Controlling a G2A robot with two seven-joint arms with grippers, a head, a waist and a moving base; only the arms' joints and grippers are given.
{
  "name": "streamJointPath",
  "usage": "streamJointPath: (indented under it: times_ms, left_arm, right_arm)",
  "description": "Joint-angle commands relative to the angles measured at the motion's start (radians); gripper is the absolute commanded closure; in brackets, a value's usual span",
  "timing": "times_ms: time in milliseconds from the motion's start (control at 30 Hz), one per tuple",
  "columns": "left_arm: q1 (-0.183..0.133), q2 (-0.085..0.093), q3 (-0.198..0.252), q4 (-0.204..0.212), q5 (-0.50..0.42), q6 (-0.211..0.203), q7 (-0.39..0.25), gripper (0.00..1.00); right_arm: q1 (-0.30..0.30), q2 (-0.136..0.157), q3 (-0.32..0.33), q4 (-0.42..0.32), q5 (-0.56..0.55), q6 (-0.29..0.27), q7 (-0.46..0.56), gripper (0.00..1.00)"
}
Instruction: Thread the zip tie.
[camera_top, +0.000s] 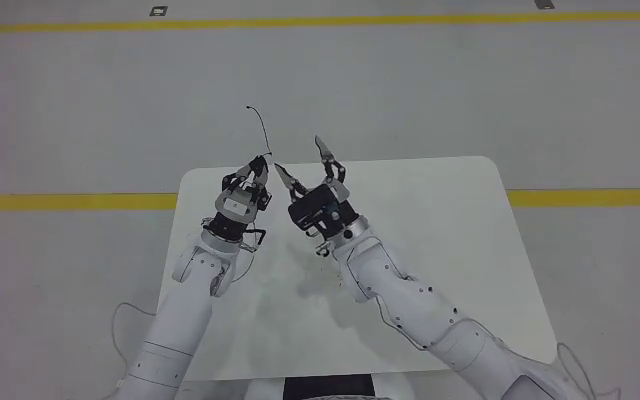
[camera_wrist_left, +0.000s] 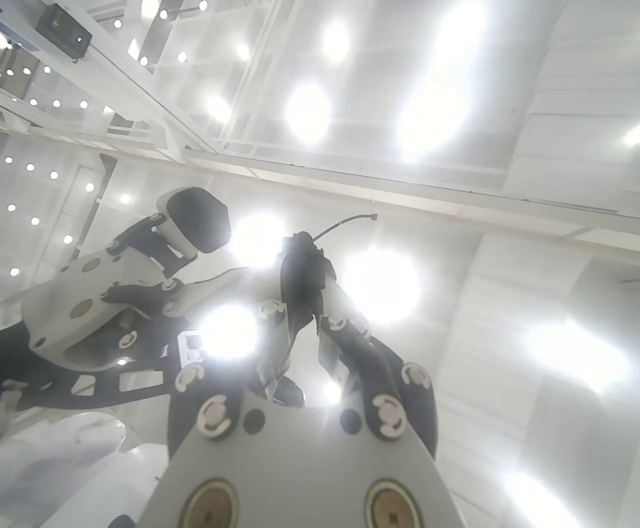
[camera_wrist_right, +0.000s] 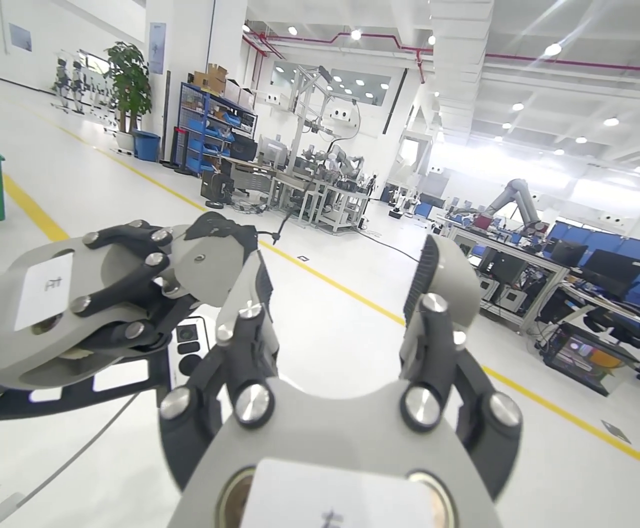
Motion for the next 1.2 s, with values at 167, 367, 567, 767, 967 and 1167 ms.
streamJointPath:
  times_ms: [167,367,567,767,967,1167]
  left_arm:
    - [0.000,0.000,0.000,0.000,0.000,0.000,0.000,1.00]
    - [0.000,0.000,0.000,0.000,0.000,0.000,0.000,1.00]
    - [0.000,0.000,0.000,0.000,0.000,0.000,0.000,1.00]
    - [0.000,0.000,0.000,0.000,0.000,0.000,0.000,1.00]
    - [0.000,0.000,0.000,0.000,0.000,0.000,0.000,1.00]
    - [0.000,0.000,0.000,0.000,0.000,0.000,0.000,1.00]
  right_arm:
    - [0.001,-0.012,-0.009,0.014,0.000,-0.011,-0.001,0.70]
    - [0.012,-0.021,-0.016,0.030,0.000,-0.016,-0.001,0.73]
    - [0.019,-0.028,-0.025,0.047,0.000,-0.022,0.000,0.76]
    - [0.028,-0.035,-0.033,0.058,0.000,-0.028,0.000,0.78]
    - [0.036,-0.042,-0.038,0.069,0.000,-0.029,-0.006,0.80]
    - [0.047,-0.048,-0.043,0.080,0.000,-0.028,-0.014,0.85]
